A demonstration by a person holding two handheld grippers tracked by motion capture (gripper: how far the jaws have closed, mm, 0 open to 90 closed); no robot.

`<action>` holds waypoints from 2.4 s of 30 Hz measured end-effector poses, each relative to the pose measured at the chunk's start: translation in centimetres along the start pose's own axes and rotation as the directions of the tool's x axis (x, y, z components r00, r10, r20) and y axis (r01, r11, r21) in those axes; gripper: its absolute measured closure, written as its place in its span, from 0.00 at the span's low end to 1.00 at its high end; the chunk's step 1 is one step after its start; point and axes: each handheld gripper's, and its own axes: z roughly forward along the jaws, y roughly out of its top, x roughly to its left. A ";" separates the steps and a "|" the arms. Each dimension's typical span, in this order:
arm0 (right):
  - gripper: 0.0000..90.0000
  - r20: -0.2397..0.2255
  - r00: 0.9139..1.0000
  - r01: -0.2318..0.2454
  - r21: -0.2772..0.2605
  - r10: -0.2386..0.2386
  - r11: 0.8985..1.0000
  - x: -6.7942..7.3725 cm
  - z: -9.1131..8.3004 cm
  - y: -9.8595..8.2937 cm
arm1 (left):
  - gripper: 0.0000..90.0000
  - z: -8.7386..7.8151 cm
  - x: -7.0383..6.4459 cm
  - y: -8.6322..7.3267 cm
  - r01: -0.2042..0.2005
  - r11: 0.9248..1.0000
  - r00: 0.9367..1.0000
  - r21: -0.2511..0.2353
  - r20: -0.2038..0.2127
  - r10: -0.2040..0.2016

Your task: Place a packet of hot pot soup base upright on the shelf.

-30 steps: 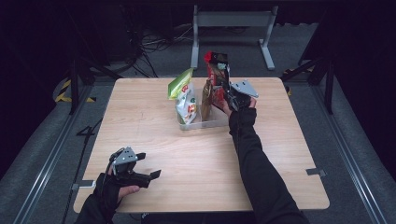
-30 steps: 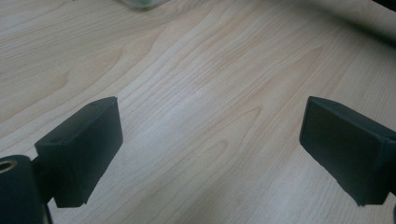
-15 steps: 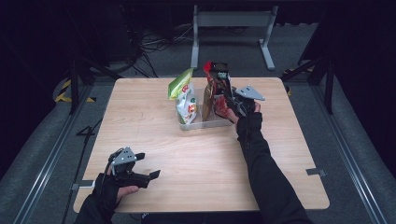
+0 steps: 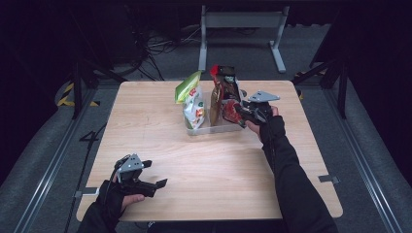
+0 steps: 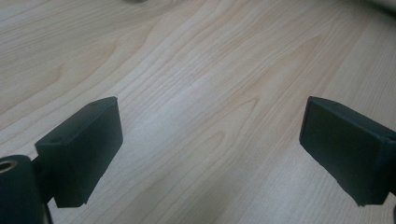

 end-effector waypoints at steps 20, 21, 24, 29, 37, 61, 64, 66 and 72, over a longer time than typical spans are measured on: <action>0.76 -0.027 0.999 -0.033 0.155 0.037 0.987 0.5 0.1 -0.5 | 0.07 0.7 -0.4 -0.3 -0.027 0.998 0.999 0.056 0.042 0.025; 0.76 -0.025 0.999 -0.036 0.162 0.040 0.986 0.6 0.0 -0.5 | 0.07 0.7 -0.4 -0.3 -0.028 0.998 0.999 0.056 0.046 0.025; 0.76 -0.023 0.999 -0.037 0.168 0.042 0.985 1.1 -0.2 -0.5 | 0.07 0.7 -0.5 -0.2 -0.034 0.998 0.998 0.059 0.054 0.031; 0.73 -0.038 0.997 -0.061 0.175 0.069 0.983 1.7 -0.7 -0.6 | 0.07 0.9 -0.6 -0.2 -0.046 0.996 0.997 0.074 0.063 0.041; 0.65 -0.102 0.994 -0.020 0.156 0.036 0.988 2.3 -2.3 -1.3 | 0.07 1.2 -0.8 -0.2 -0.060 0.994 0.996 0.088 0.068 0.054; 0.76 0.043 0.990 0.127 0.179 -0.136 0.976 4.8 -1.4 -3.2 | 0.08 2.0 -1.3 -0.2 -0.094 0.988 0.992 0.125 0.090 0.084; 0.77 0.079 0.981 0.160 0.181 -0.177 0.970 5.5 -1.2 -3.4 | 0.08 2.1 -1.4 -0.1 -0.094 0.987 0.992 0.129 0.094 0.082; 0.76 0.110 0.973 0.177 0.194 -0.200 0.965 6.0 -1.1 -3.2 | 0.08 2.1 -1.4 -0.1 -0.098 0.987 0.992 0.131 0.092 0.086; 0.72 0.079 0.990 0.107 0.158 -0.121 0.982 5.3 -1.3 -3.3 | 0.08 2.1 -1.3 -0.1 -0.086 0.988 0.993 0.125 0.089 0.075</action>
